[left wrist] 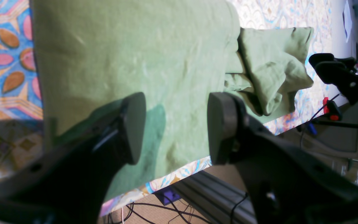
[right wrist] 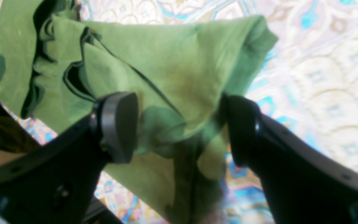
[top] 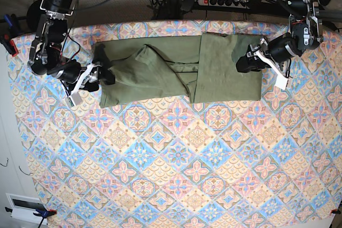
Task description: Layout the t-shirt on the table in an organized manner, then fold the t-shirt properly
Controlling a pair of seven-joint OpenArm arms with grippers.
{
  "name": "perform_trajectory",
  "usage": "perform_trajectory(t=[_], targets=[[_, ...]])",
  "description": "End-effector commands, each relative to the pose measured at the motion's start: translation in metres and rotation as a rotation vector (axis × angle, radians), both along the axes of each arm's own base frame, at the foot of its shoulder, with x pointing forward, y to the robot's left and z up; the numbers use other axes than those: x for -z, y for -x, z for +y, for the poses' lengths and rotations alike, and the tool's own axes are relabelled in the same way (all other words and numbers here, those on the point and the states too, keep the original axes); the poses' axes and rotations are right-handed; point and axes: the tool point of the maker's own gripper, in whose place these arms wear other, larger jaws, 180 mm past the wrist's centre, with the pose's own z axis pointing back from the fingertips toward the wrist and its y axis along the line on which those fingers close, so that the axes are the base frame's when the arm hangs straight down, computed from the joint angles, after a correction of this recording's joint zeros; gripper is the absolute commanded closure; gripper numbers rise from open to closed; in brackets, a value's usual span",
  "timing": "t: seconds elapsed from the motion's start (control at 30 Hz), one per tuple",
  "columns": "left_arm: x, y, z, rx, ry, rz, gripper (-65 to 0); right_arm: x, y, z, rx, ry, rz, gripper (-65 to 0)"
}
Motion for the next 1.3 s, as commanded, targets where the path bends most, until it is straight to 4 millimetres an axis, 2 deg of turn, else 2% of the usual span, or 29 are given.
perform_trajectory(t=[0.0,0.2,0.53,0.87,1.03,1.13,1.27], targets=[[-0.01,-0.006,0.001,0.005,0.0,-0.036,-31.8,-0.009,-0.008,0.0,0.009,-0.024,-0.035,-43.2],[-0.01,-0.006,0.001,0.005,0.0,-0.036,-31.8,0.019,0.003,-0.003,0.04,-0.062,0.061,-43.2],[-0.01,-0.006,0.001,0.005,0.0,-0.036,-31.8,0.04,0.012,-0.014,0.04,0.033,0.123,-43.2],[-0.011,-0.007,0.001,0.002,0.004,-0.04,-31.8,0.055,0.029,0.05,-0.164,0.015,0.17,-43.2],[-0.018,-0.017,0.001,0.0,0.012,-0.072,-31.8,0.055,0.031,0.064,-0.176,-0.008,0.172,-43.1],[-0.02,-0.02,0.0,-0.019,0.029,-0.083,-31.8,0.055,0.03,0.071,-0.174,-0.029,0.171,-38.5],[-0.026,-0.024,0.014,-0.105,0.047,-0.11,-31.8,0.065,0.033,0.064,-0.141,-0.042,0.21,-20.7]])
